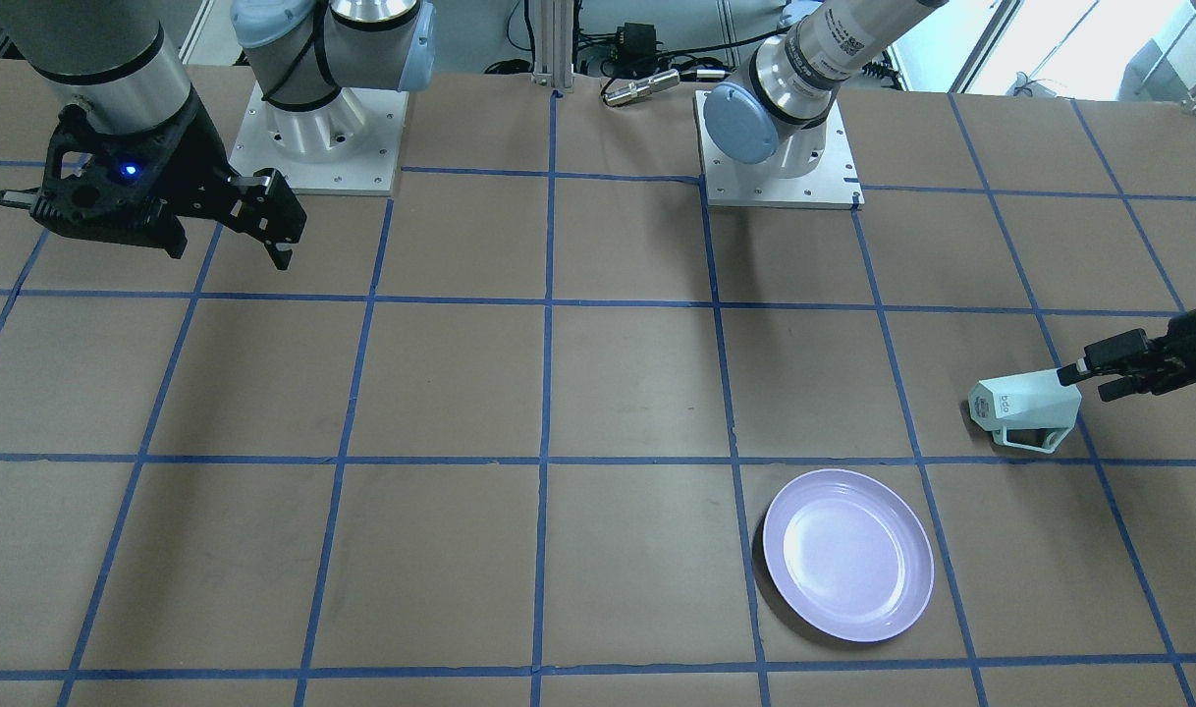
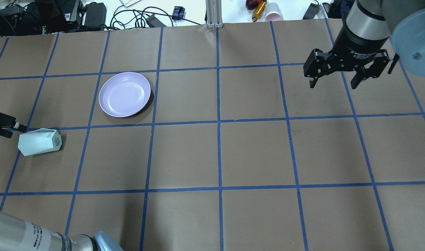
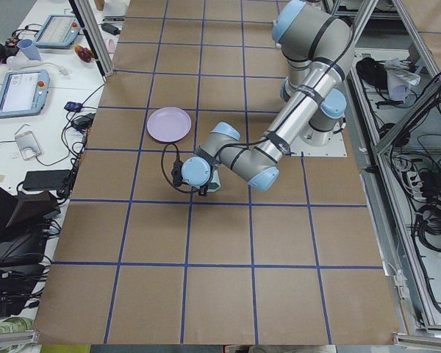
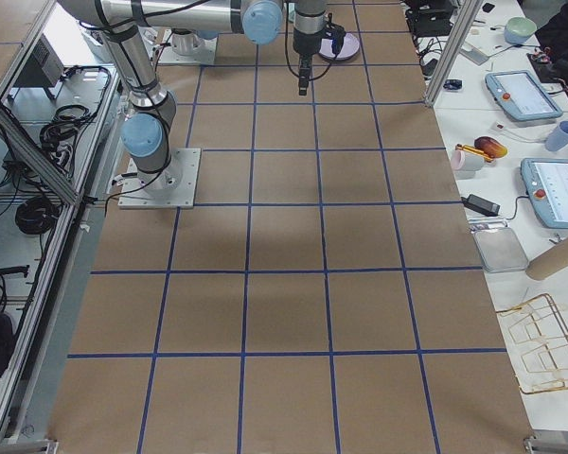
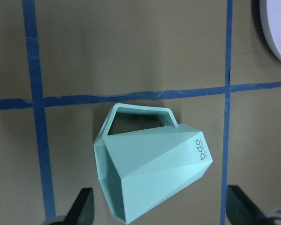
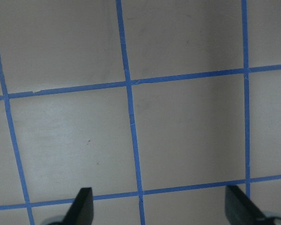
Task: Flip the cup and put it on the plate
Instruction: 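Close the left gripper on the mug's rim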
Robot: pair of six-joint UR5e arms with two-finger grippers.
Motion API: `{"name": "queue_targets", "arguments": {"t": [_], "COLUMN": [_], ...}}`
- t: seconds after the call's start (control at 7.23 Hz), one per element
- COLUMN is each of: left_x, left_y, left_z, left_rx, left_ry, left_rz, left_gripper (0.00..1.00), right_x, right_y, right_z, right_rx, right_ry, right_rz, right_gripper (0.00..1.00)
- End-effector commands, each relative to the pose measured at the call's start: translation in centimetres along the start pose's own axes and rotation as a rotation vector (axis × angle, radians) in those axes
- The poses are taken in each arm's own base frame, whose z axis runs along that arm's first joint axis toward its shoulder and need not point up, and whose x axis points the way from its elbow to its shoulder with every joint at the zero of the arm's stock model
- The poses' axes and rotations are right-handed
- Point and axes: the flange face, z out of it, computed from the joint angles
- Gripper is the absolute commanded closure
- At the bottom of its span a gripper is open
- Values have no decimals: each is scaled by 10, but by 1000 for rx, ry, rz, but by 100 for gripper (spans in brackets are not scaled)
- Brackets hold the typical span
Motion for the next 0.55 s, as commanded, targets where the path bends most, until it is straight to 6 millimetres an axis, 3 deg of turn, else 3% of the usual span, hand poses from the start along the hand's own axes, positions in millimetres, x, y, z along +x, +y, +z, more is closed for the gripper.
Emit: {"name": "queue_targets", "arguments": {"t": [0.0, 0.41], "left_x": [-11, -10], "left_y": [-2, -3], "left_z": [24, 38], "left_rx": [-13, -8], "left_ry": [51, 101], "left_rz": [-14, -26], "left_gripper": [0, 0], "right_x": [0, 0], "right_y": [0, 0], "right_z": [0, 0], "right_rx": [0, 0], "right_ry": [-2, -2], "right_rz": [0, 0], "right_gripper": [0, 0]}}
